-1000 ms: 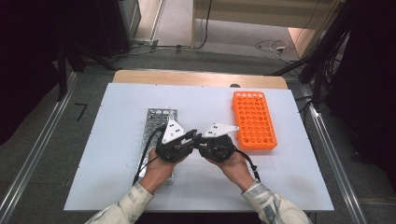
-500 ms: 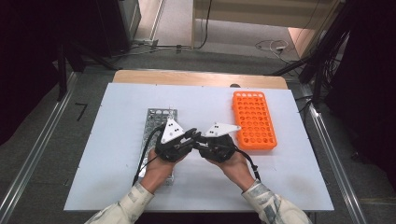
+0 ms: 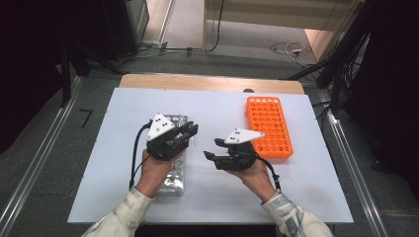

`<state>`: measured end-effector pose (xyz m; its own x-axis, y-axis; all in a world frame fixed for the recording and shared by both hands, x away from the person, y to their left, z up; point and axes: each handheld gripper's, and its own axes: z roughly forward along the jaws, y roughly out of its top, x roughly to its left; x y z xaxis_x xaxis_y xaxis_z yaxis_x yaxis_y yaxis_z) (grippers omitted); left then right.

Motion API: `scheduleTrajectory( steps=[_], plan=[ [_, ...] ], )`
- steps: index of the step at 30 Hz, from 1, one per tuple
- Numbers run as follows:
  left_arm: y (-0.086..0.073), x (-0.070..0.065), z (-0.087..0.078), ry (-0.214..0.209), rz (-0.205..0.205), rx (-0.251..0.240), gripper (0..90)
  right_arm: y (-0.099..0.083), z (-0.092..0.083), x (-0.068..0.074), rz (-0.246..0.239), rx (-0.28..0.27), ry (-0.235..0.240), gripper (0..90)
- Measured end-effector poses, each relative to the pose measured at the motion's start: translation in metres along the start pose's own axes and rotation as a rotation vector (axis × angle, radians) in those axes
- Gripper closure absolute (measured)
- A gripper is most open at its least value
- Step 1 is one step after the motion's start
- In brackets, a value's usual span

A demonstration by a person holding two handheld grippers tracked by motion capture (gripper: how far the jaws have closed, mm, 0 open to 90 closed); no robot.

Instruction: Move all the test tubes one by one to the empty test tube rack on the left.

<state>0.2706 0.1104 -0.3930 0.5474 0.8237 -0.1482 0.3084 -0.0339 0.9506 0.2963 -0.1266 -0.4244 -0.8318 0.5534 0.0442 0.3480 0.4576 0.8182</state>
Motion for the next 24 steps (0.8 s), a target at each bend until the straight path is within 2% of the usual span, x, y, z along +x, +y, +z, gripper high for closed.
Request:
scheduleTrajectory(
  steps=[5, 8, 15, 24],
  plan=[
    [0.003, 0.014, -0.007, 0.062, -0.013, -0.020, 75.6, -0.004, -0.001, -0.003, -0.001, 0.012, -0.009, 40.1],
    [0.002, 0.019, -0.008, 0.085, -0.012, -0.017, 75.7, -0.005, -0.002, -0.005, 0.005, 0.014, -0.017, 40.2],
    [0.000, 0.020, -0.010, 0.085, -0.003, 0.000, 75.6, -0.007, -0.003, -0.007, 0.008, 0.016, -0.023, 40.2],
    [-0.009, 0.022, -0.011, 0.112, 0.016, 0.039, 75.6, -0.009, -0.003, -0.009, 0.009, 0.023, -0.026, 40.2]
  ],
)
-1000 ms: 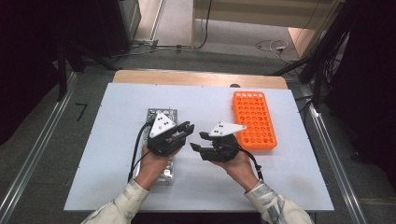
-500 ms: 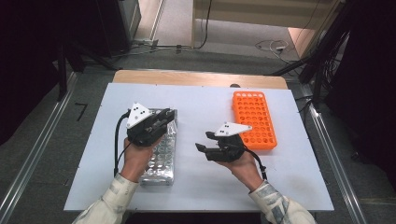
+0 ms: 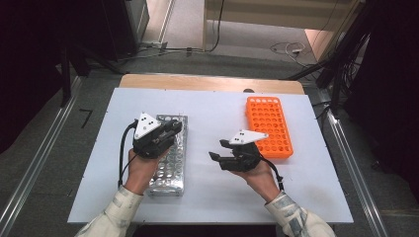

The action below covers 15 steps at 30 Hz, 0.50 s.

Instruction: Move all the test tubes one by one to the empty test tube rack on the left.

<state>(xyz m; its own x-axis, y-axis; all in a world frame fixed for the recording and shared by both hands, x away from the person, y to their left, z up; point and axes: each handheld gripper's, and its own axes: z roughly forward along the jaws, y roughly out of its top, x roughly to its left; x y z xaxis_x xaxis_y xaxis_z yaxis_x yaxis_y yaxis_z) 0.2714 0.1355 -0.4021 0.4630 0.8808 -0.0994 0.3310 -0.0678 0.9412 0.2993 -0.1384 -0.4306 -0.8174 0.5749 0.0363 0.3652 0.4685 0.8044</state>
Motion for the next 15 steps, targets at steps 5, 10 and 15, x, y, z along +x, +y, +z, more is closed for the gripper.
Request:
scheduleTrajectory(
  steps=[5, 10, 15],
  plan=[
    [-0.005, -0.001, 0.001, 0.004, 0.013, 0.015, 75.6, 0.000, 0.001, 0.000, 0.001, 0.001, 0.001, 40.3],
    [-0.014, -0.005, 0.008, 0.016, 0.037, 0.043, 75.5, -0.001, 0.002, 0.001, -0.004, 0.005, 0.000, 40.5],
    [-0.019, -0.007, 0.012, 0.028, 0.058, 0.073, 75.3, -0.001, 0.002, 0.002, -0.007, 0.008, 0.000, 40.7]
  ],
)
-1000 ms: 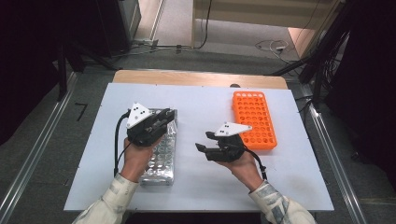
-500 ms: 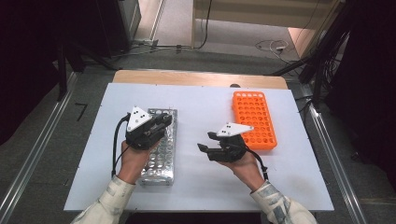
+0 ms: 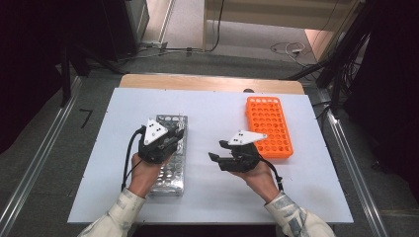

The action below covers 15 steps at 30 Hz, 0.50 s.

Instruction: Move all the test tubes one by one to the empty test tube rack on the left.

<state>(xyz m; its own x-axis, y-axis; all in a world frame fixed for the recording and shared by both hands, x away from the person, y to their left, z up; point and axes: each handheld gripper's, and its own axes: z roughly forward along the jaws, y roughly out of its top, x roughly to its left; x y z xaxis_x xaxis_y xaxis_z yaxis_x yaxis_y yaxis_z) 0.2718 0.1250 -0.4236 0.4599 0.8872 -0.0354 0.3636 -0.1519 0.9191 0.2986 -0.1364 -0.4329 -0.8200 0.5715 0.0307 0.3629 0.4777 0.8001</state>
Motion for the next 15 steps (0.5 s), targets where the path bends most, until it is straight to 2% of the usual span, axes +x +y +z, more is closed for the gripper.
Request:
scheduleTrajectory(
  steps=[9, 15],
  plan=[
    [-0.0047, -0.0035, 0.0029, 0.013, 0.015, 0.028, 74.6, -0.0006, 0.0004, 0.0000, -0.003, 0.004, 0.000, 40.8],
    [-0.0045, -0.0036, 0.0020, 0.004, 0.001, 0.026, 71.4, -0.0006, -0.0001, -0.0003, -0.001, 0.001, -0.004, 40.8]
  ],
)
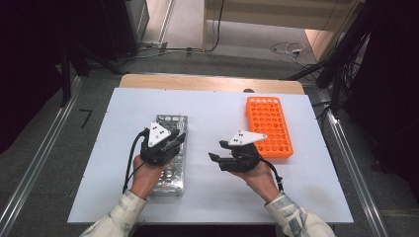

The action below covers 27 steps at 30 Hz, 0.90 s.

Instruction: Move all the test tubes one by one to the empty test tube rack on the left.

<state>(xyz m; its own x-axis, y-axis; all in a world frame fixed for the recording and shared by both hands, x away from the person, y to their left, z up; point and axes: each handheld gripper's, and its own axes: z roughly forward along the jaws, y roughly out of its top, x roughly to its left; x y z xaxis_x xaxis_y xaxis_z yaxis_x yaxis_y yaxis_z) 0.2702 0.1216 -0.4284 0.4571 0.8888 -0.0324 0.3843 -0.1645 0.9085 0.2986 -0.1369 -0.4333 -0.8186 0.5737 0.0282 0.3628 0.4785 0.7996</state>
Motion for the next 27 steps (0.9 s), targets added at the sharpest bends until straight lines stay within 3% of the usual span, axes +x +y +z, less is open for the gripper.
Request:
scheduleTrajectory(
  steps=[6, 11, 27],
  plan=[
    [0.001, 0.001, -0.003, -0.006, -0.014, -0.008, 65.4, 0.000, -0.001, -0.001, 0.003, -0.001, -0.003, 40.7],
    [0.001, 0.002, -0.006, -0.014, -0.043, -0.018, 55.3, 0.000, -0.001, -0.002, 0.002, -0.001, -0.004, 40.7],
    [-0.003, 0.004, -0.020, 0.020, -0.098, -0.029, 31.3, -0.003, -0.006, -0.007, 0.019, -0.009, -0.030, 35.4]
  ],
)
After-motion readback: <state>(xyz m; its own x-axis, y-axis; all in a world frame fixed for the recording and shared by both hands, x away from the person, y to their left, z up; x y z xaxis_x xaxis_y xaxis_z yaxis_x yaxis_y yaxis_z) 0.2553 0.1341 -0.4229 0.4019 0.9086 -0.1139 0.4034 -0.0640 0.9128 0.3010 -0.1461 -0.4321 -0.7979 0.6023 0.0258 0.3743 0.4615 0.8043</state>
